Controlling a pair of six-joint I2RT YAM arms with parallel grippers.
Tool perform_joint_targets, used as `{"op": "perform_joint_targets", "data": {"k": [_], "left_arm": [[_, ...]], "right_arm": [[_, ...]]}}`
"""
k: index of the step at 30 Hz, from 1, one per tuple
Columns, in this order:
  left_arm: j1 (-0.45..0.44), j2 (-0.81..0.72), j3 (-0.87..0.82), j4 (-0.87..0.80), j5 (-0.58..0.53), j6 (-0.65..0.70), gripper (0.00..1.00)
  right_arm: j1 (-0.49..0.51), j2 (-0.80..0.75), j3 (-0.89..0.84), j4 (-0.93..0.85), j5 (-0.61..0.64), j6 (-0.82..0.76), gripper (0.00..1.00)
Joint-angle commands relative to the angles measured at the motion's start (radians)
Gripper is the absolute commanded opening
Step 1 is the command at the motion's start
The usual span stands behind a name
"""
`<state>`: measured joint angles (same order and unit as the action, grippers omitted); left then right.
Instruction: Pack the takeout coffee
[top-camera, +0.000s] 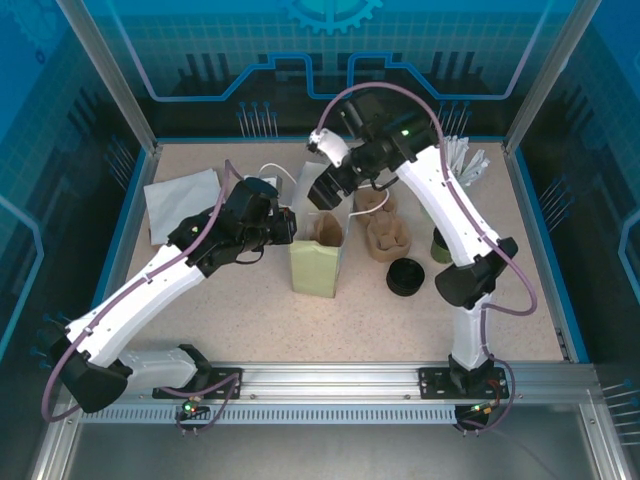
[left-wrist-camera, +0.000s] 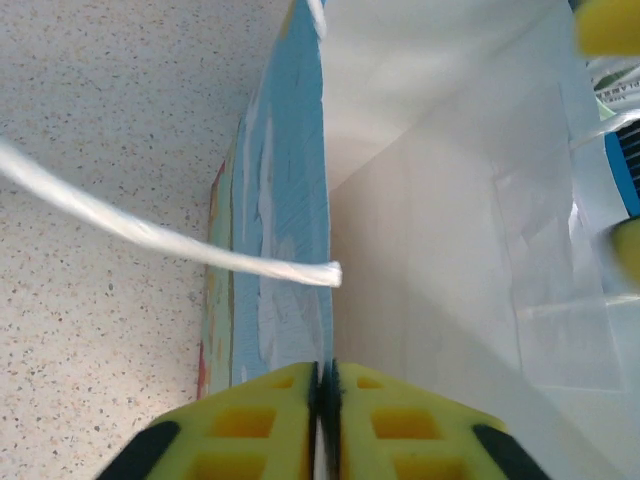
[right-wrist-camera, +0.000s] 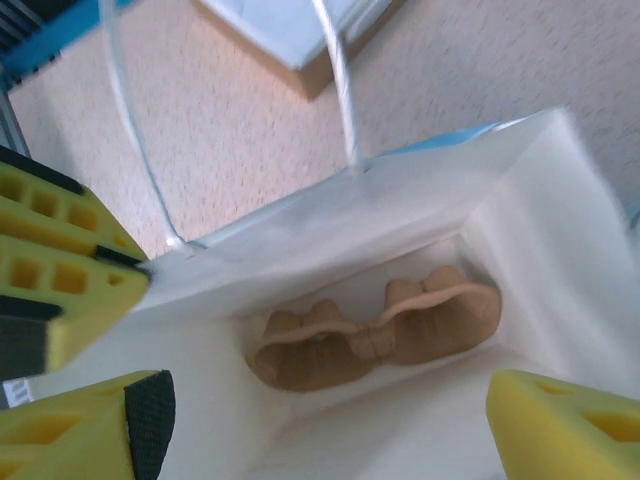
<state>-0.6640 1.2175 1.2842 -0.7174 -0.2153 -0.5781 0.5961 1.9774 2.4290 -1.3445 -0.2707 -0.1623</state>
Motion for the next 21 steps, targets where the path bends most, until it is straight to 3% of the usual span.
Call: {"op": "perform_joint_targets", "data": {"k": [1,11,17,21], "left_arm": [[-0.008,-0.022,-0.023,-0.008,-0.039,-0.018,0.2],[-0.006,-0.051,-0.022,-0.006,-0.06,-0.019,0.59],[-0.005,-0.071,-0.006,-0.042,-0.077,-0.007,0.76],[-0.005,-0.091,0.001,-0.079,-0.092,0.004,0.83]], "right_arm": [[-0.031,-0.098,-0.006,0.098,-0.016,0.08,0.83],[-0.081,-0.327,-0.186,0.25,-0.001,0.194,0.85],[-0.093,-0.458,-0.355,0.327,0.017,0.223,0.88],[-0.099,-0.533,-0.461,0.375,0.024,0.242,0.89]]}}
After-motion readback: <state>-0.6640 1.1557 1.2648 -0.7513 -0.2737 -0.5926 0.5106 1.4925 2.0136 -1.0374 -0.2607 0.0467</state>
